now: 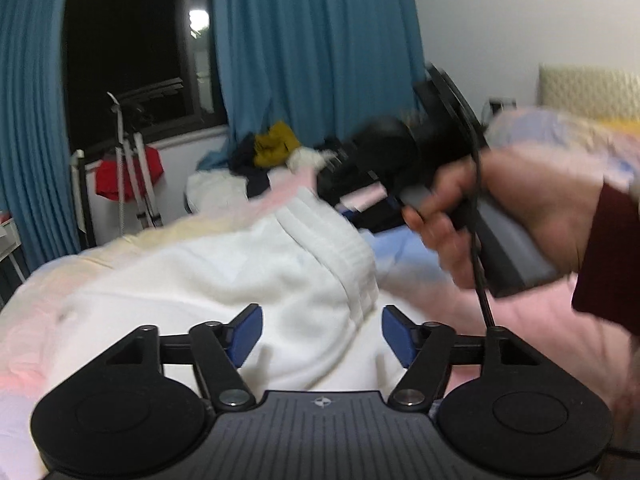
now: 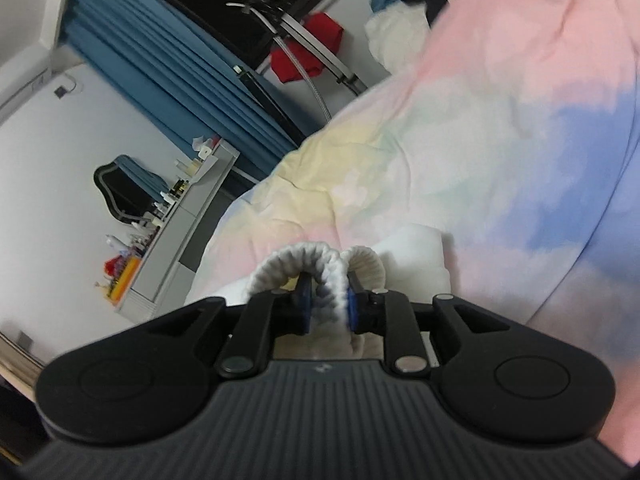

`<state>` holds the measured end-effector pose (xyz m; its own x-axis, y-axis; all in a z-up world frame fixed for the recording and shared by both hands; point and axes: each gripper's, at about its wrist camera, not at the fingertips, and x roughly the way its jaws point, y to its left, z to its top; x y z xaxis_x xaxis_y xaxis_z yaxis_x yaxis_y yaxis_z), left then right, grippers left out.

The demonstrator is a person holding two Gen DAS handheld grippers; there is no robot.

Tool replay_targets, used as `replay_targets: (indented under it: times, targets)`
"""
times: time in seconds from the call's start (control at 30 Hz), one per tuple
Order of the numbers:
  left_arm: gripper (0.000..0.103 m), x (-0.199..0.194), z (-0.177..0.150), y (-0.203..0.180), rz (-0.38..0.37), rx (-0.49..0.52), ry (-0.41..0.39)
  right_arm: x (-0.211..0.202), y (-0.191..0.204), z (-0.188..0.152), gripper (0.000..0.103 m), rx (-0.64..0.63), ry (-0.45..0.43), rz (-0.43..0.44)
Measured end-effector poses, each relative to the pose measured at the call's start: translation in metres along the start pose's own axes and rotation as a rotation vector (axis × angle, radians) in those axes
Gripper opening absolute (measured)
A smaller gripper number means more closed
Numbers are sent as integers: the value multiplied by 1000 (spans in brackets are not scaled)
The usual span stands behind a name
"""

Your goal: Fold clothes

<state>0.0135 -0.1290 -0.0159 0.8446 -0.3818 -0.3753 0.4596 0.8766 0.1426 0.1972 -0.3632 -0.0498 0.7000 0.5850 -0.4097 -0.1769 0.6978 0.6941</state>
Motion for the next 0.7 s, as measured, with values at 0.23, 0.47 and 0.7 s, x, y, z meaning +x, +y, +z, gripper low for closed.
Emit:
replay_targets:
  times: [0.23, 0.47, 0.7]
  targets:
    - [83, -42, 24, 61, 123, -111, -67, -64, 28, -24, 76, -44, -97, -107]
    - [100, -49, 9, 143, 202, -408, 32, -76, 11, -55, 85, 90, -32, -107]
    - [103, -34, -24, 201, 176, -632, 160, -54, -1, -66, 85, 102, -28, -117]
